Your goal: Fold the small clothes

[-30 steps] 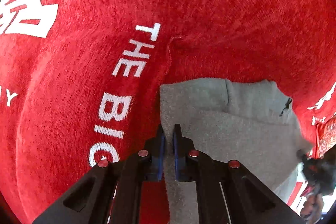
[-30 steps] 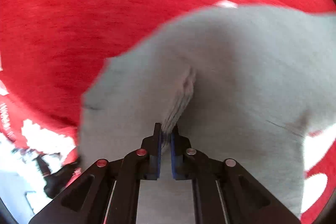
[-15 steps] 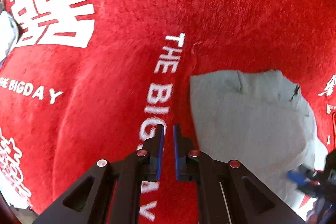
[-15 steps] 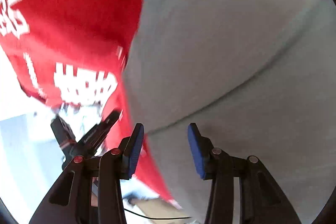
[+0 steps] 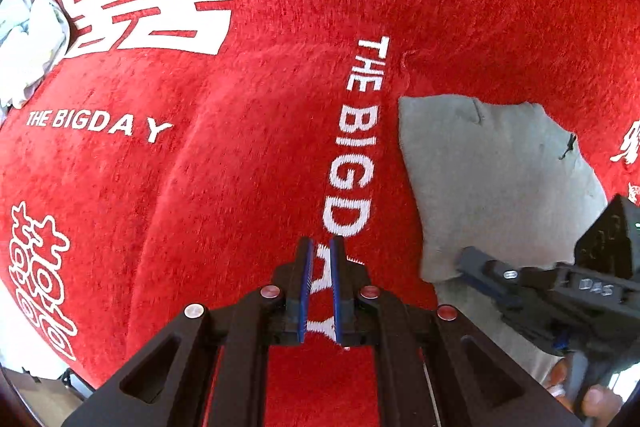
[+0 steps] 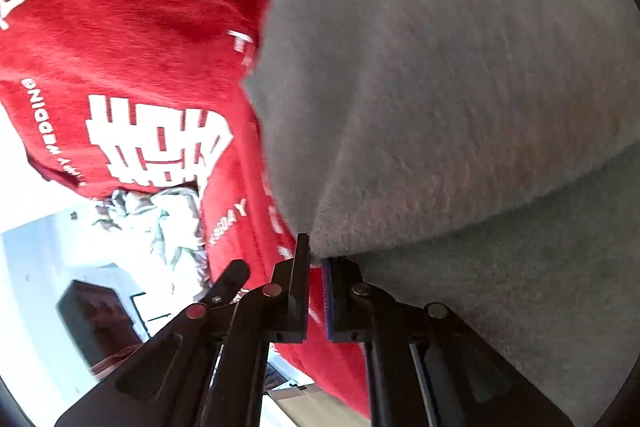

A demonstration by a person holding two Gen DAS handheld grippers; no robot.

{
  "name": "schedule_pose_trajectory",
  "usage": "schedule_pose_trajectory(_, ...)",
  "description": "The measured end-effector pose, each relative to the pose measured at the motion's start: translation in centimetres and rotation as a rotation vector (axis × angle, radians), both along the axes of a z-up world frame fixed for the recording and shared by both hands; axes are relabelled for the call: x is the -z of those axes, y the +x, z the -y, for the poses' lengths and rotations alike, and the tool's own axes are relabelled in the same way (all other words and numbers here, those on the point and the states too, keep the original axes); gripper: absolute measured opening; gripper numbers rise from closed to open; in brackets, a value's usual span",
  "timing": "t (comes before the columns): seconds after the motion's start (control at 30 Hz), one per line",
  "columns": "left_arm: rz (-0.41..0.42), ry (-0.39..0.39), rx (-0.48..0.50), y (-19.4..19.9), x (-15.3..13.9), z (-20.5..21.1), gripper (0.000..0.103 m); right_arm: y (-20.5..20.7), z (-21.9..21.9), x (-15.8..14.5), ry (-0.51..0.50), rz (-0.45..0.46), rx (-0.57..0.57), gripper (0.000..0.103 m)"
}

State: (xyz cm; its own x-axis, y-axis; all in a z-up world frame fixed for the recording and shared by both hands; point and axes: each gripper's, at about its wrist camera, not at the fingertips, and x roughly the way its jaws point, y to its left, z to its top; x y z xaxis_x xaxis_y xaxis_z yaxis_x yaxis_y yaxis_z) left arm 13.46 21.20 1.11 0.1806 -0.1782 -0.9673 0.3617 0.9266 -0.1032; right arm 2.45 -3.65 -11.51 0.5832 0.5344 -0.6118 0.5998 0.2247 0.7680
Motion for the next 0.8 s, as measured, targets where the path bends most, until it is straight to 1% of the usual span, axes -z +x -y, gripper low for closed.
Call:
schedule_pose_trajectory(0.03, -0.005, 0.003, 0.002, -0.1, 0.1, 0.1, 0.01, -0.3, 0.1, -0.1, 0.001, -0.005, 0.003, 0.006)
schedule_pose_trajectory(0.1, -0.016, 0.002, 0.015, -0.6, 0.4, 0.5, 0.01, -0.8, 0.2, -0.8, -0.01, -0.018, -0.033, 0.007)
schedule_pose_trajectory(0.13, -0.014, 0.002, 0.021, -0.8, 0.4, 0.8, 0.01, -1.1, 0.4, -1.2, -0.024, -0.027, -0.059, 0.007)
schedule_pose_trajectory(0.2, -0.008, -0.005, 0.037, -1.5, 0.2, 1.5, 0.01, -2.3, 1.2, -2.6, -0.08, -0.044, -0.102, 0.012)
schedule_pose_trajectory(0.23, -0.007, -0.011, 0.046, -1.9, 0.0, 1.9, 0.01, -3.1, 2.0, -3.5, -0.117, -0.047, -0.112, 0.021)
schedule_pose_trajectory(0.27, -0.008, -0.016, 0.054, -2.2, -0.1, 2.3, 0.01, -3.8, 2.9, -4.2, -0.152, -0.048, -0.11, 0.028)
schedule_pose_trajectory(0.3, -0.009, -0.017, 0.058, -2.3, -0.2, 2.6, 0.01, -5.0, 4.2, -5.2, -0.201, -0.056, -0.094, 0.046)
schedule_pose_trajectory(0.33, -0.01, -0.015, 0.064, -2.6, -0.4, 3.0, 0.01, -6.2, 5.6, -6.1, -0.247, -0.063, -0.069, 0.057)
schedule_pose_trajectory(0.4, -0.012, -0.015, 0.078, -3.1, -0.7, 3.9, 0.01, -8.6, 8.8, -7.5, -0.325, -0.09, -0.015, 0.057)
schedule_pose_trajectory(0.47, -0.02, -0.015, 0.094, -3.6, -0.7, 4.9, 0.011, -10.9, 12.0, -8.5, -0.376, -0.121, 0.07, 0.057)
schedule_pose_trajectory(0.5, -0.022, -0.009, 0.101, -3.8, -0.7, 5.3, 0.018, -12.1, 13.7, -8.8, -0.391, -0.135, 0.119, 0.057)
schedule_pose_trajectory(0.53, -0.021, 0.0, 0.108, -3.9, -0.7, 5.7, 0.062, -13.1, 15.3, -9.0, -0.4, -0.15, 0.17, 0.057)
schedule_pose_trajectory(0.57, -0.003, 0.015, 0.106, -4.3, -0.8, 6.2, 0.103, -14.1, 16.9, -9.0, -0.402, -0.163, 0.231, 0.057)
schedule_pose_trajectory(0.63, 0.055, 0.023, 0.108, -4.9, -1.4, 6.7, 0.103, -15.5, 19.5, -8.6, -0.4, -0.189, 0.317, 0.057)
schedule_pose_trajectory(0.67, 0.058, 0.028, 0.132, -5.2, -1.5, 7.4, 0.103, -16.0, 20.7, -8.2, -0.393, -0.204, 0.355, 0.057)
schedule_pose_trajectory(0.73, 0.057, 0.034, 0.139, -5.6, -1.5, 8.2, 0.103, -16.4, 22.4, -7.3, -0.367, -0.206, 0.398, 0.055)
schedule_pose_trajectory(0.8, 0.063, 0.056, 0.136, -5.9, -1.6, 9.0, 0.103, -16.2, 23.5, -6.9, -0.364, -0.205, 0.397, 0.033)
